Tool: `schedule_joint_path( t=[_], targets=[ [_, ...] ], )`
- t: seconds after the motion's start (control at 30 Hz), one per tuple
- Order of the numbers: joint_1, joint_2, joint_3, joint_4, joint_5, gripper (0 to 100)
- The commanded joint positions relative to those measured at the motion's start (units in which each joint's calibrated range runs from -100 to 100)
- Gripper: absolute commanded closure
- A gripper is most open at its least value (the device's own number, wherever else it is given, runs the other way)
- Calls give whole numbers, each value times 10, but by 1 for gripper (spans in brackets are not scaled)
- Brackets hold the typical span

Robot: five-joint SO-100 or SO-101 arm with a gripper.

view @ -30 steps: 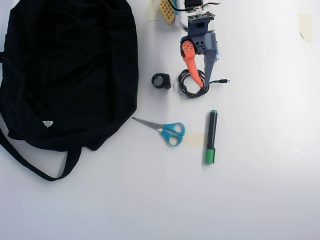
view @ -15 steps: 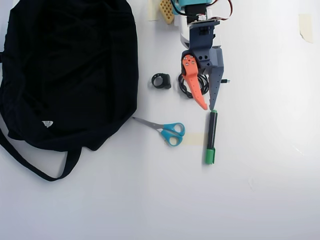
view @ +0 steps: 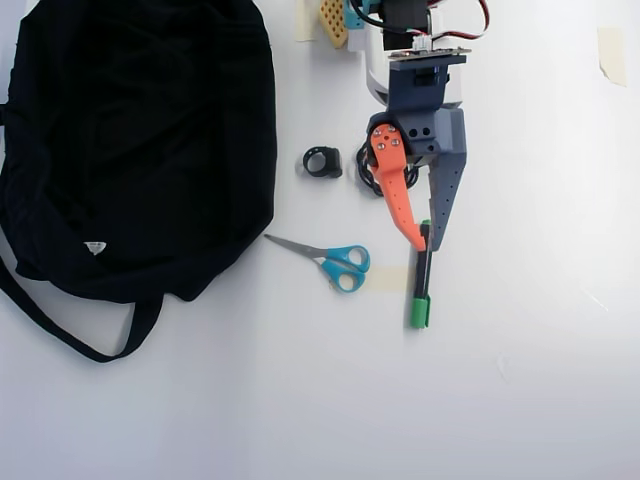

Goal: Put the cable into the black bag

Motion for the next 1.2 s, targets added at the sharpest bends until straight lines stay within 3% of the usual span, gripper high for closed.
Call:
schedule_joint_path(
  t=[0.0, 0.97, 1.17],
  targets=[
    [8, 5, -71, 24, 4, 98],
    [12, -5, -64, 27, -1, 98],
    [12, -11, -80, 170, -2, 98]
  ],
)
